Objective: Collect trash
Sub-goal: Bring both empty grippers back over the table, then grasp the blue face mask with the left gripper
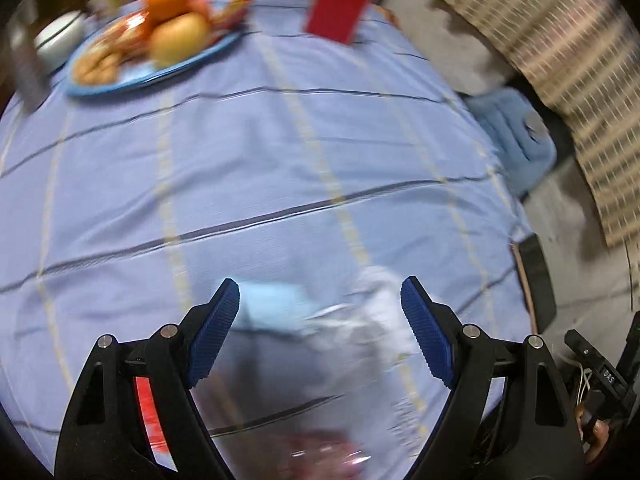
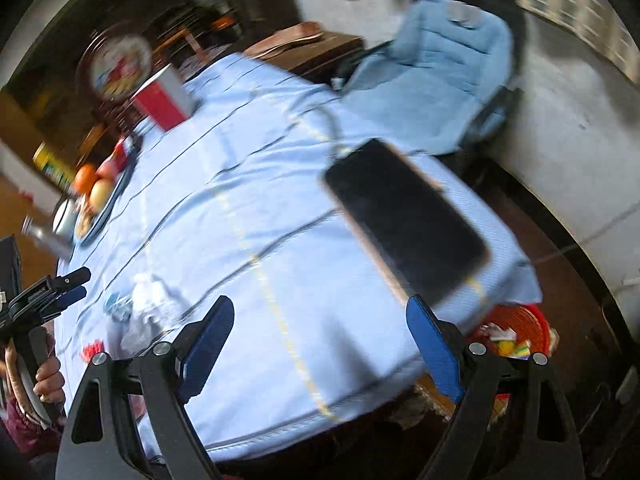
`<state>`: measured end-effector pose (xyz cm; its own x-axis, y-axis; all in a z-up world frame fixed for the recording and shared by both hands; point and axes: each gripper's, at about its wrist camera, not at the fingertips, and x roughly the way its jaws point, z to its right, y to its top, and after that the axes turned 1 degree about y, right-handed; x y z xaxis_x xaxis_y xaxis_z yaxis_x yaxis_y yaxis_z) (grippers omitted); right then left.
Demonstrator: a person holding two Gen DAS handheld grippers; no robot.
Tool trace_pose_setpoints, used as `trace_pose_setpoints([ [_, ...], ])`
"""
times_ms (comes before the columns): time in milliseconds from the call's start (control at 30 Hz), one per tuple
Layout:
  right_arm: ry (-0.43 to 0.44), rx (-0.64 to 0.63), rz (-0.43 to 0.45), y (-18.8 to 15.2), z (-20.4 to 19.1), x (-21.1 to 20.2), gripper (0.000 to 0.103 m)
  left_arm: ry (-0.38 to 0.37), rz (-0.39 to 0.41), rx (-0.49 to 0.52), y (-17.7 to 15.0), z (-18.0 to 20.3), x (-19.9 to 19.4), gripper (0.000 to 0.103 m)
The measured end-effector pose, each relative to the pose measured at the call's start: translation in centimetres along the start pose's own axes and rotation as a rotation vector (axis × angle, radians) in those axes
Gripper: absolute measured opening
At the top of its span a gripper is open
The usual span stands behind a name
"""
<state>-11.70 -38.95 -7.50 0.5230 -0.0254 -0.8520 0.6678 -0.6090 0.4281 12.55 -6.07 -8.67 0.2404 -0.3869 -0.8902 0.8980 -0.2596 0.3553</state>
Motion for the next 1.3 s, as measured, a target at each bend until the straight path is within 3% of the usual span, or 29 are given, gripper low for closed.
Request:
trace_pose_setpoints([
  [233,-0.003,-0.065,-0.026,-0.8,-3.3,0.5,0.086,0.009,-0.058,-0.027,-1.0,-3.2,0.9,0.081],
  [433,-0.062,-0.016,-0.019,-2.0,-2.4,-0.4,0.086,0.008,-0.107,0.098,-0.8,-0.8,4.0,0.081],
  [567,-0.092,0.020,-0.014,-2.8,-1.6,-1.1,0.086,0.091,-0.117,0.157,-1.0,0.1,5.8,0.081],
  [667,-0.103,0.026,-0.012,-3.1,-1.7,-1.3,0.086,0.077,-0.106,0.149,-1.1,-0.6,6.0,0.074],
  [733,-0.099,0.010,-0.018,-3.0,-2.2,-1.0,0.086,0.054,-0.095,0.138,-1.2,-1.4,5.6,0.049],
  [800,-0.086,-0.023,-0.030,-2.8,-3.4,-0.4,0.086,0.022,-0.091,0.102,-1.3,-2.7,4.9,0.040],
  [967,-0.024,-0.152,-0.071,-1.8,-7.8,1.7,0.086,-0.026,-0.059,0.039,-2.4,-5.0,2.1,0.043],
  [1133,0.002,-0.286,-0.076,-1.4,-11.9,2.3,0.086,-0.046,-0.074,0.029,-3.5,-5.2,1.7,0.057],
  [1233,-0.012,-0.342,-0.052,-1.6,-12.7,1.6,0.086,-0.024,-0.110,0.005,-3.6,-5.0,3.4,0.057],
  [1300,-0.016,-0.334,-0.063,-1.7,-12.5,1.6,0.086,-0.033,-0.087,0.001,-3.6,-4.9,3.4,0.053],
])
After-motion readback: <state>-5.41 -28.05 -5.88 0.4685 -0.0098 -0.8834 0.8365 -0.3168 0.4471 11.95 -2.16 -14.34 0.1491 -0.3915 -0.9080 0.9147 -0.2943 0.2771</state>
